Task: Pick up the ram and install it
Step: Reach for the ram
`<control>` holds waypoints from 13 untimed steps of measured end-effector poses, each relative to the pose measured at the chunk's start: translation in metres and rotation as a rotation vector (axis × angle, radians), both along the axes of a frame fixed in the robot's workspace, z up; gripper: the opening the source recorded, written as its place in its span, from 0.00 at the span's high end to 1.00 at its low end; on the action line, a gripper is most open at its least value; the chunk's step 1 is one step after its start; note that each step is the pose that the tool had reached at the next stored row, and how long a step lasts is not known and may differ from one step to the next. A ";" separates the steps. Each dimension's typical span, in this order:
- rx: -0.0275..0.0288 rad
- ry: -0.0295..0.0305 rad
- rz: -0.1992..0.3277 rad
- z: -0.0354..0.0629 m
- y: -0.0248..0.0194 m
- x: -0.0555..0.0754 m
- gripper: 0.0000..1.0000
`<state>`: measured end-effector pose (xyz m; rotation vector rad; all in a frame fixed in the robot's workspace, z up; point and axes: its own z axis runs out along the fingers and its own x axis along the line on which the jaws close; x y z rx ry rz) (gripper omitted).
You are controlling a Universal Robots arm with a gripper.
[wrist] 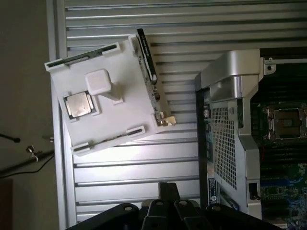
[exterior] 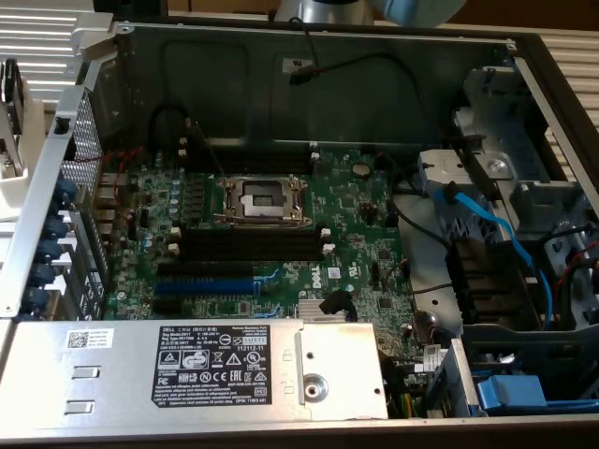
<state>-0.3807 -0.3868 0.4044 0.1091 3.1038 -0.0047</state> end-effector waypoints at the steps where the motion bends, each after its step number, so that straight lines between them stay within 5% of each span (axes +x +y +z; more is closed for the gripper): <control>1: 0.0001 -0.0001 0.000 0.0000 0.0004 -0.004 0.90; 7: -0.0012 -0.0001 0.000 0.0000 0.0054 -0.026 0.90; 13: -0.0064 -0.0003 0.000 0.0000 0.0224 -0.036 0.90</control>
